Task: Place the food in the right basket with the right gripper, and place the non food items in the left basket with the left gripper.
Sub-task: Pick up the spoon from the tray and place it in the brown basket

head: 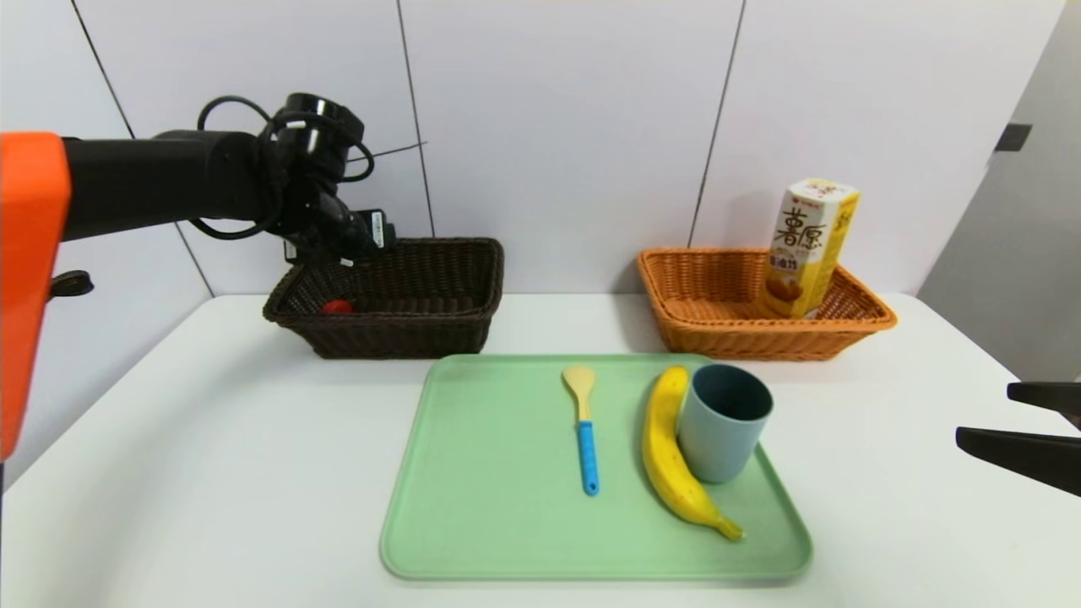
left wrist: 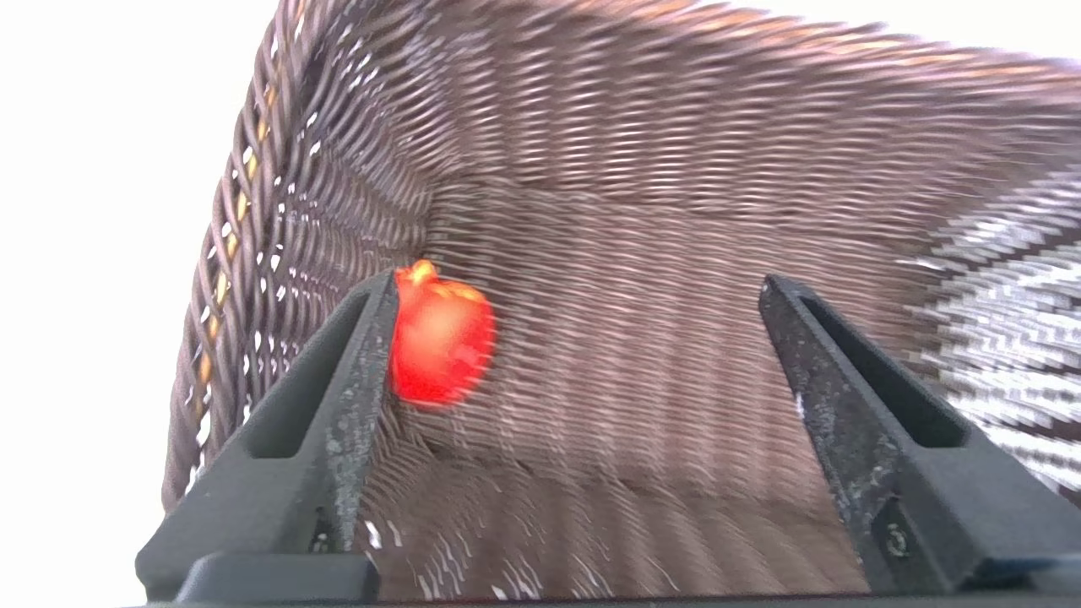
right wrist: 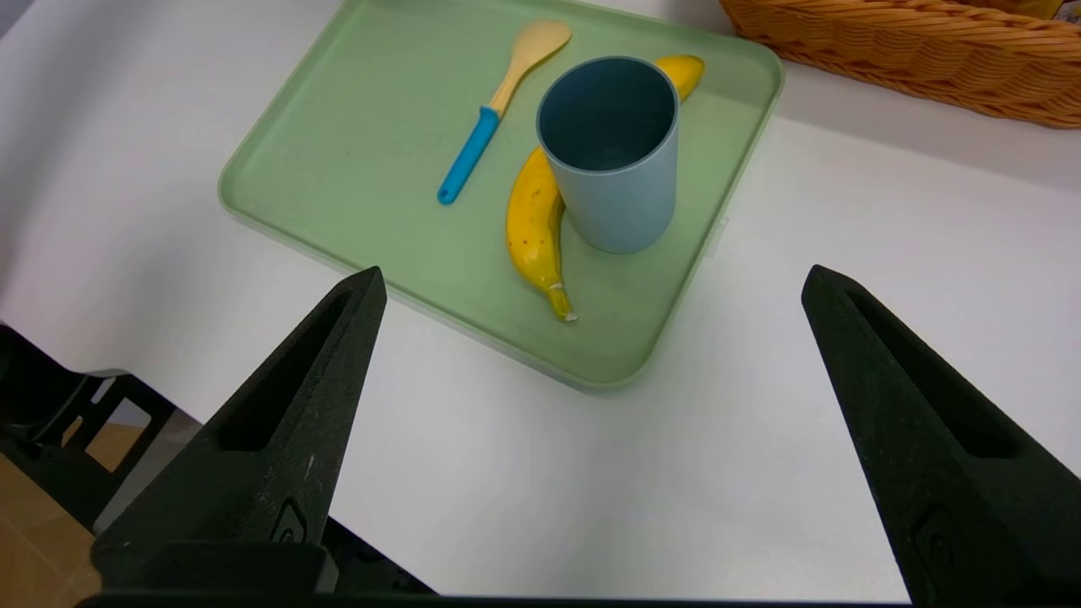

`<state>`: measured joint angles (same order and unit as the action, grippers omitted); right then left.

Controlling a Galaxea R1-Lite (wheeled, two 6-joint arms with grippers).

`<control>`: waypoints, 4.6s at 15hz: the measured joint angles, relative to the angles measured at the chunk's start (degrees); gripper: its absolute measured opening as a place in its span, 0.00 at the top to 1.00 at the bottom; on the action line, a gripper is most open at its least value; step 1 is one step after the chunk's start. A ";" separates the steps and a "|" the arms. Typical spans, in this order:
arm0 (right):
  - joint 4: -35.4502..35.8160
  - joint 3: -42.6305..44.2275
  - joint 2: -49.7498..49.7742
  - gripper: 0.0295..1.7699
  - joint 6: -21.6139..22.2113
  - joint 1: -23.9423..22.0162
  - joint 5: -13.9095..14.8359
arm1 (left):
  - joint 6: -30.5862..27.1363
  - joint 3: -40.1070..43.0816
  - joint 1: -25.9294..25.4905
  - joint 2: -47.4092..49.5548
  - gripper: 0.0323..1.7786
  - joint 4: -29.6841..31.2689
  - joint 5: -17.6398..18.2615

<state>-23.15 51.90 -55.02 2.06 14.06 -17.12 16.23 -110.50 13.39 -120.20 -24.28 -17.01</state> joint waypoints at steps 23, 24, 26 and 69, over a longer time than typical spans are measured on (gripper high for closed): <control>-0.11 -1.13 2.12 0.04 0.22 -0.06 0.15 | 20.43 5.45 38.21 1.43 0.05 -15.52 -9.37; -0.09 -1.13 2.18 0.04 0.22 -0.17 0.12 | 20.35 5.40 38.38 0.63 0.05 -15.54 -9.40; -0.09 -1.16 2.27 0.04 0.22 -0.26 0.11 | 20.30 5.14 38.49 -0.94 0.05 -15.51 -9.70; -0.09 -1.77 3.10 0.04 0.22 -0.33 0.06 | 9.73 -1.27 27.27 11.80 0.94 -15.93 -11.19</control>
<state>-23.24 50.13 -51.92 2.28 13.73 -17.05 25.95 -111.76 40.66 -108.40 -40.22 -28.20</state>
